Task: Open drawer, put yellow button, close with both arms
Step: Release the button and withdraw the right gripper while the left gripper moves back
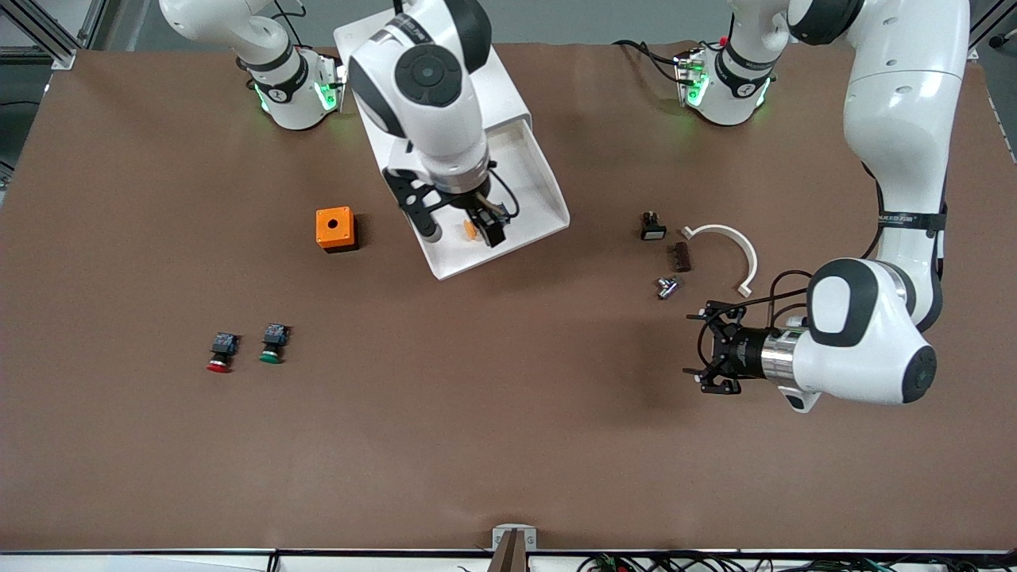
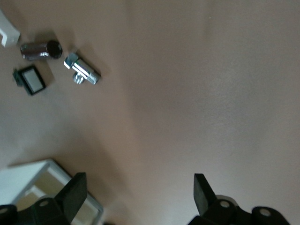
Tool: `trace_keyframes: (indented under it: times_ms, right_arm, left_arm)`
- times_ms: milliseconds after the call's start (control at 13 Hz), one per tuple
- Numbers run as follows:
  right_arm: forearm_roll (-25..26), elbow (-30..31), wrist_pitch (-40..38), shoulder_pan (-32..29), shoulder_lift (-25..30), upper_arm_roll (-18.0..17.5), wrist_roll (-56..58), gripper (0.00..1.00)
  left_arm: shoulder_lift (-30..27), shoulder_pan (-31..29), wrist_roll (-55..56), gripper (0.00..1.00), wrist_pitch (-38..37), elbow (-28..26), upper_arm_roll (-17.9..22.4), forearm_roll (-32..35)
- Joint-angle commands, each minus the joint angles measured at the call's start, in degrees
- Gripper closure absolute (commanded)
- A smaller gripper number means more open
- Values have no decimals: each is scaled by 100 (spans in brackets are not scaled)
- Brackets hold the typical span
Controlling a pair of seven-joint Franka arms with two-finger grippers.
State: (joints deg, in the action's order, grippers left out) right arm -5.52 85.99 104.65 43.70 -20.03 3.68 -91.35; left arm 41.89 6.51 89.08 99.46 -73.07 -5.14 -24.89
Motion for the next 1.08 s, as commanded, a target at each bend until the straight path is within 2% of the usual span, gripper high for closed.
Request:
trace_keyframes:
  times_ms: [0,154,308,462,538,615,692,846,923,1000]
  right_arm:
    - [34,-293,-716,-720,113,-60,1587,0]
    - [34,-285,-1190,-1343,253,-60,3028,0]
    - [68,-250,-1534,-1986,473,-51,4706,0]
    - [191,-241,-1798,-2732,675,-51,6201,0]
    - [218,-249,-1921,-3136,771,-51,7122,0]
    - [236,-249,-2000,-3566,825,-51,7967,0]
    - [236,-275,-2114,-3979,851,-60,8671,0]
    - [262,-284,-2334,-4587,860,-42,9536,0]
    - [323,-302,-2413,-4764,860,-42,9766,0]
    - [445,-354,-2458,-4835,878,-42,9820,0]
  left_arm:
    - [-111,482,-57,0,222,-23,48,545]
    - [-163,658,-336,0,311,-23,13,766]
    - [-243,712,-1300,0,329,-31,-31,767]
    - [-286,764,-1962,0,424,-31,-303,784]
    - [-339,886,-2104,0,469,-40,-304,793]
    - [-365,1009,-2236,0,478,-40,-304,915]
    - [-400,1254,-2298,0,478,-49,-312,1316]
    - [-454,1930,-2176,0,513,-75,-304,2291]
    - [-436,2238,-2167,0,539,-75,-278,2470]
    - [-436,2293,-2167,0,592,-75,-286,2454]
